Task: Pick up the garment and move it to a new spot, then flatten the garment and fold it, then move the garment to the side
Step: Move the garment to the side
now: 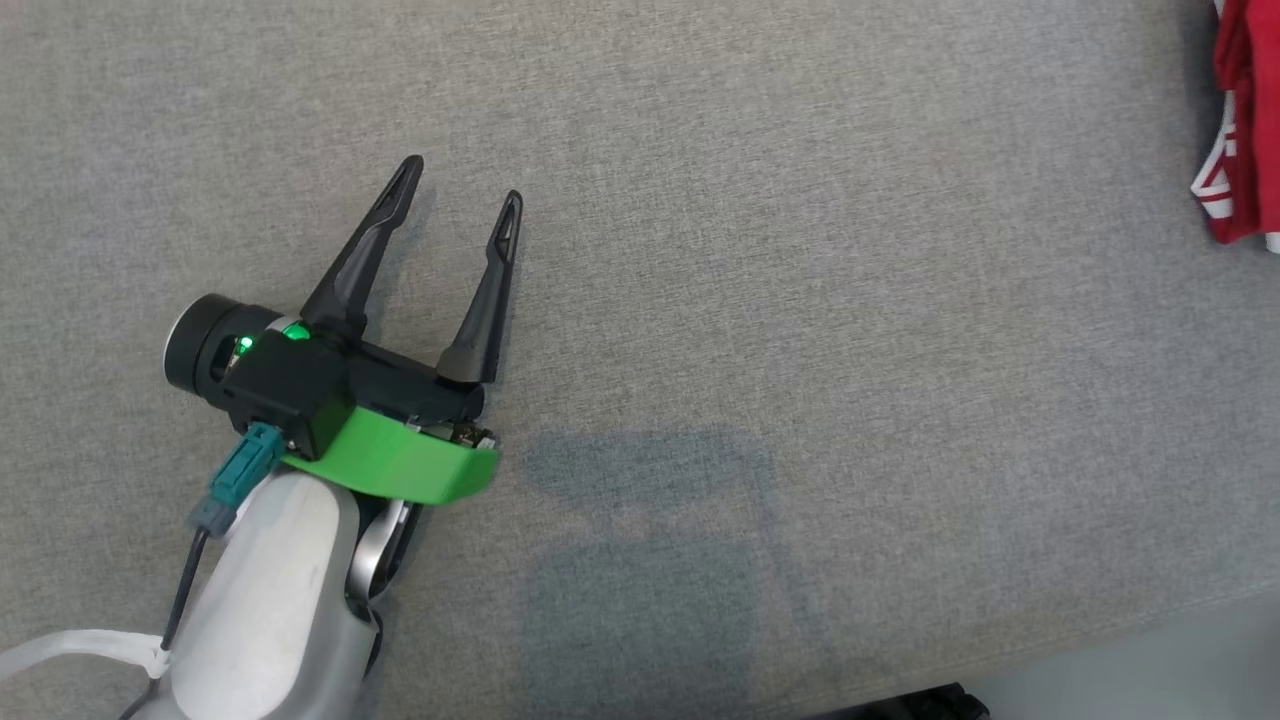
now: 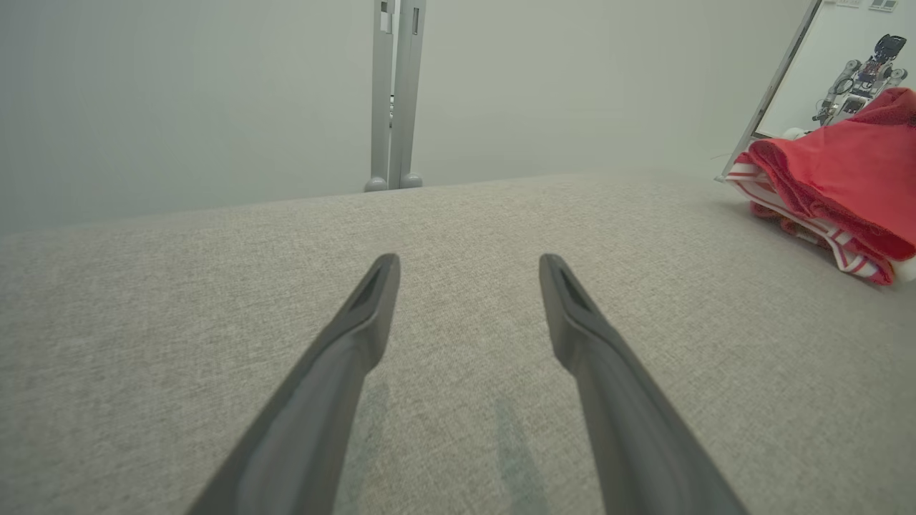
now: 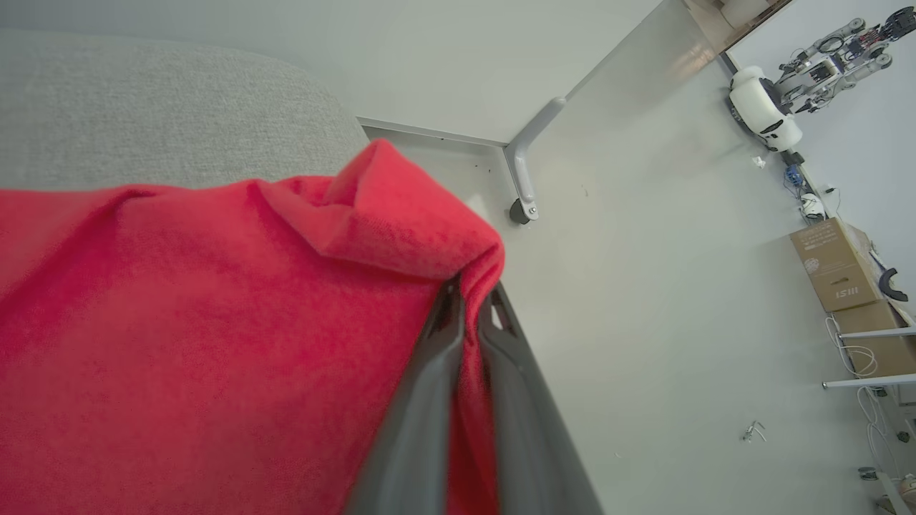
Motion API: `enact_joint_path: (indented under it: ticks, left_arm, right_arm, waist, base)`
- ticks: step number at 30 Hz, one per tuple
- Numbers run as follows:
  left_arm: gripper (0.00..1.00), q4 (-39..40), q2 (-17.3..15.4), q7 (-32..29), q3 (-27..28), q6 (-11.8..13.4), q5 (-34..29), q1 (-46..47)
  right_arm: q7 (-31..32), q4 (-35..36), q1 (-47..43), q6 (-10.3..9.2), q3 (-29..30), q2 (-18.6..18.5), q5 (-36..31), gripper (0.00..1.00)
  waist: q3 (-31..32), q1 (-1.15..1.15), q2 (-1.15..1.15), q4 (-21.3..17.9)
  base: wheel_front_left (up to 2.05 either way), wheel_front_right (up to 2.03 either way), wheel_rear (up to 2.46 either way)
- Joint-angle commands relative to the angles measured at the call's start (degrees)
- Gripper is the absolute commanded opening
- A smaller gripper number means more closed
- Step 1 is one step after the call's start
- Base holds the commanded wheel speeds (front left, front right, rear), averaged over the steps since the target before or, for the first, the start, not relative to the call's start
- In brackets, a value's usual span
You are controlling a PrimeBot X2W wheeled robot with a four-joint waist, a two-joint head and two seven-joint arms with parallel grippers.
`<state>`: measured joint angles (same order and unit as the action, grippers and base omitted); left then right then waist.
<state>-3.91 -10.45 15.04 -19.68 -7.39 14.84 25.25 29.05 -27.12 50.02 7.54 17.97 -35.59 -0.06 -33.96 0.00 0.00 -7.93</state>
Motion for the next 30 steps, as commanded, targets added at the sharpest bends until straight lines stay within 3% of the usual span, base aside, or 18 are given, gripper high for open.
enact_joint_path:
  ticks: [1,3,4,5,6,7,16,18,27,30]
  left_arm:
    - [1.00,0.0,-0.6,0.1,0.1,-0.2,-0.3,1.2]
    - [1.00,0.2,-0.8,0.1,-0.2,-0.2,-0.4,1.6]
    - [1.00,0.3,-0.9,0.1,-0.2,-0.2,-0.5,1.7]
    - [1.00,0.3,-0.9,0.1,-0.2,-0.2,-0.5,1.7]
    - [1.00,0.4,-0.9,0.1,-0.3,-0.2,-0.6,1.8]
    - [1.00,0.5,-0.9,0.1,-0.4,-0.2,-0.8,1.9]
    - [1.00,0.6,-1.0,0.1,-1.0,-0.1,-0.8,2.3]
    - [1.00,-0.1,-1.0,-0.1,-0.2,1.0,-0.5,1.4]
    - [1.00,-2.2,1.1,-0.2,4.4,3.5,5.0,-2.7]
    - [1.00,-4.1,1.7,-0.2,6.4,5.8,6.2,-4.3]
  right_arm:
    - [-2.2,-0.5,-0.9,-0.11,0.1,-1.3,-1.9,0.00]
    - [-4.6,-1.2,-1.0,-0.11,0.1,-1.6,-3.5,0.14]
    - [-5.9,-1.4,-1.1,-0.11,-0.3,-1.8,-4.5,0.40]
    - [-5.9,-1.4,-1.1,-0.11,-0.3,-1.8,-4.5,0.40]
    - [-7.0,-1.5,-1.0,-0.11,-0.4,-2.0,-5.4,0.73]
    - [-8.1,-1.5,-0.6,-0.11,-0.2,-1.9,-6.5,1.00]
    - [-15.4,-3.3,0.2,-0.11,-3.8,1.6,-10.5,1.00]
    - [-17.0,-3.2,-0.2,-0.11,-4.9,1.9,-10.5,1.00]
    - [-25.1,-0.9,-4.5,-0.12,-5.9,6.2,-4.7,1.00]
    - [-28.3,1.8,-7.2,-0.11,-6.3,8.4,-1.5,1.00]
  waist:
    - [-1.6,0.00,0.00,1.8]
    - [-2.3,0.00,0.00,2.4]
    - [-2.6,0.00,0.00,2.7]
    - [-2.6,0.00,0.00,2.7]
    - [-2.9,0.00,0.00,2.9]
    - [-3.2,0.00,0.00,3.0]
    - [-2.8,0.00,0.00,2.7]
    - [-1.9,0.00,0.00,2.4]
    - [5.6,0.00,0.00,3.1]
    - [8.8,0.00,0.00,3.9]
  base:
    - [0.00,0.00,0.00]
    - [0.00,0.00,0.00]
    - [0.00,0.00,0.00]
    - [0.00,0.00,0.00]
    - [0.00,0.00,0.00]
    - [0.00,0.00,0.00]
    - [0.00,0.00,0.00]
    - [0.00,0.00,0.00]
    - [0.00,0.00,0.00]
    - [0.00,0.00,0.00]
